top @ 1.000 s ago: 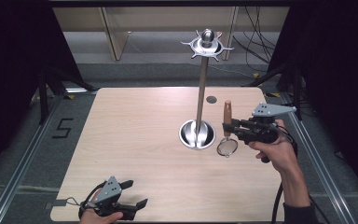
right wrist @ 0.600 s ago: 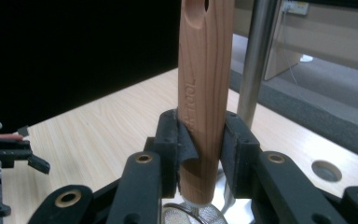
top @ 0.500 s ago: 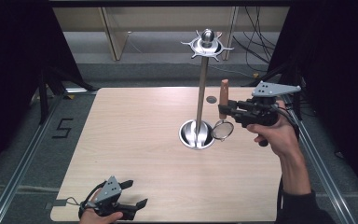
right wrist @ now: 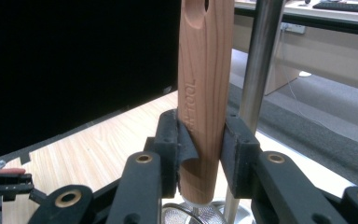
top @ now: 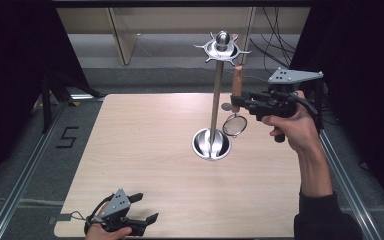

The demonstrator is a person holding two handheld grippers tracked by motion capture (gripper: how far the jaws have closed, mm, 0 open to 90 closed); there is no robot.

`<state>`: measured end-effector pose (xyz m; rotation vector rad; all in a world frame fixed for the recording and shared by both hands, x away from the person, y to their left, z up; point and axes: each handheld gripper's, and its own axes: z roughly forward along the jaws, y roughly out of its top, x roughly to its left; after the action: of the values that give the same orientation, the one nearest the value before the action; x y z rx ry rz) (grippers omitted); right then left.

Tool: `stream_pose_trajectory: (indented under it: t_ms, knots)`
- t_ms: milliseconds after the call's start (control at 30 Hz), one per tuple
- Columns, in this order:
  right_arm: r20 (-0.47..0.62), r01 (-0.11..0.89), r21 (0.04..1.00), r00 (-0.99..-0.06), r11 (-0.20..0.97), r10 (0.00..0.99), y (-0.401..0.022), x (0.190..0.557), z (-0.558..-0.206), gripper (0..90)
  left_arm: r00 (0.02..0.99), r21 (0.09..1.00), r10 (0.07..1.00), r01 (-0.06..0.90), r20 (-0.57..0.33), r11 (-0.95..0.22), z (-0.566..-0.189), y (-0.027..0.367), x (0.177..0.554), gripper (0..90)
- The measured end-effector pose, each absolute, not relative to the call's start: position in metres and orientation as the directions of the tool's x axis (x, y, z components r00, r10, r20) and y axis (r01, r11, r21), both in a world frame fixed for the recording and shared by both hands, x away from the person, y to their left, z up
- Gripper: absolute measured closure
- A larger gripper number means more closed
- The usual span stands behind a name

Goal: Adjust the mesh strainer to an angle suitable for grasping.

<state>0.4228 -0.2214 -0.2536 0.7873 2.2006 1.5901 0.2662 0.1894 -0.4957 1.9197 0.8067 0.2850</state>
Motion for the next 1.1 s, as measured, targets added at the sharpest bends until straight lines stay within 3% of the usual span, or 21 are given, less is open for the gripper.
stream_pose_trajectory:
  t_ms: [1100]
  knots:
    - [0.112, 0.309, 0.925, -0.779, 0.222, 0.617, -0.21, 0.454, -0.254, 70.9, 0.757, 0.862, 0.641, 0.405, -0.129, -0.305, -0.496, 0.189, 0.266, 14.8]
